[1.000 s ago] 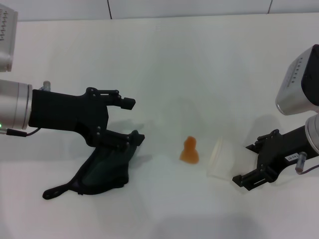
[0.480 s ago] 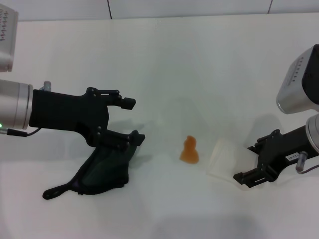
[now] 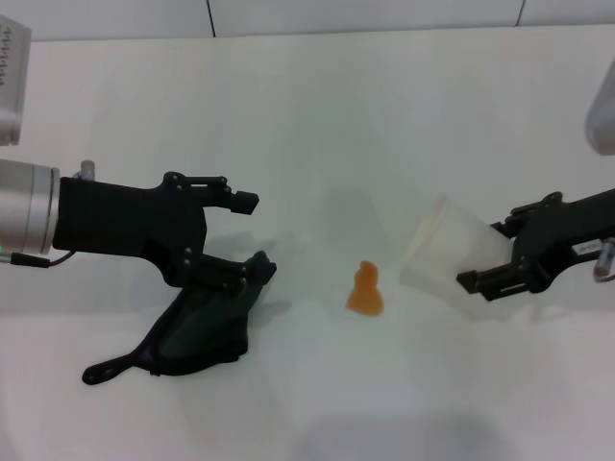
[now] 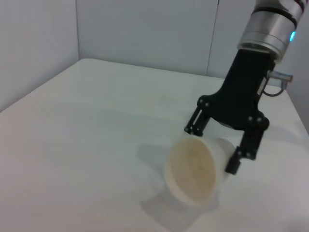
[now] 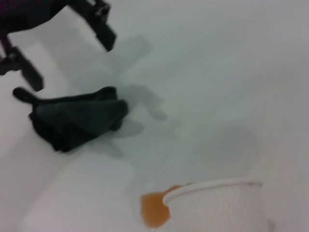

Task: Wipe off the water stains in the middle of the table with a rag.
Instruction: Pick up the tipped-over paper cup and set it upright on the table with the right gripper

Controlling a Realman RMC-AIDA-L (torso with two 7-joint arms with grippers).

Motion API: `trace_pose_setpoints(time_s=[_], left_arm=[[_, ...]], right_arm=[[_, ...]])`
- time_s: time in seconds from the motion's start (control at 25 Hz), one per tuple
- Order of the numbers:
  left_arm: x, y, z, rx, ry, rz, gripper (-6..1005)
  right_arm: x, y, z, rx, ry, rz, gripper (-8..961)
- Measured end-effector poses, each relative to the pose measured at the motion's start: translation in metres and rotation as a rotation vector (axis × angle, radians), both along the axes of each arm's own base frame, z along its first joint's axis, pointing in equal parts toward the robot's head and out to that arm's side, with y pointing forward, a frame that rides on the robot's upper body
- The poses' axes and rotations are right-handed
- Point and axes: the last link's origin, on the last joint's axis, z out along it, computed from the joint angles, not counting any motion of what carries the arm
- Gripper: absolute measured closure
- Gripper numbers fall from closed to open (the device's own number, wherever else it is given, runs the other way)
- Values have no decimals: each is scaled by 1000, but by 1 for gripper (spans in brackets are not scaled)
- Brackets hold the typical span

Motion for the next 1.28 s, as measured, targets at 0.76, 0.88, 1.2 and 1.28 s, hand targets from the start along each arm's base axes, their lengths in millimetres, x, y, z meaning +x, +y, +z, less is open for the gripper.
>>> trace_pose_setpoints(time_s=[0.76,0.88,1.2,1.28], left_arm=[[2,2,2,11,-19,5,110],[3,2,2,9,-20,8,110],[3,3,1,14,-19,11,109],[2,3,1,17,-17,15,109]], right_arm=[[67,19,-9,173,372,96,233],[76,19,-13,201,375,100,233],[95,22,-16,272,357,73,234],[97,21,-17,288,365,77,234]])
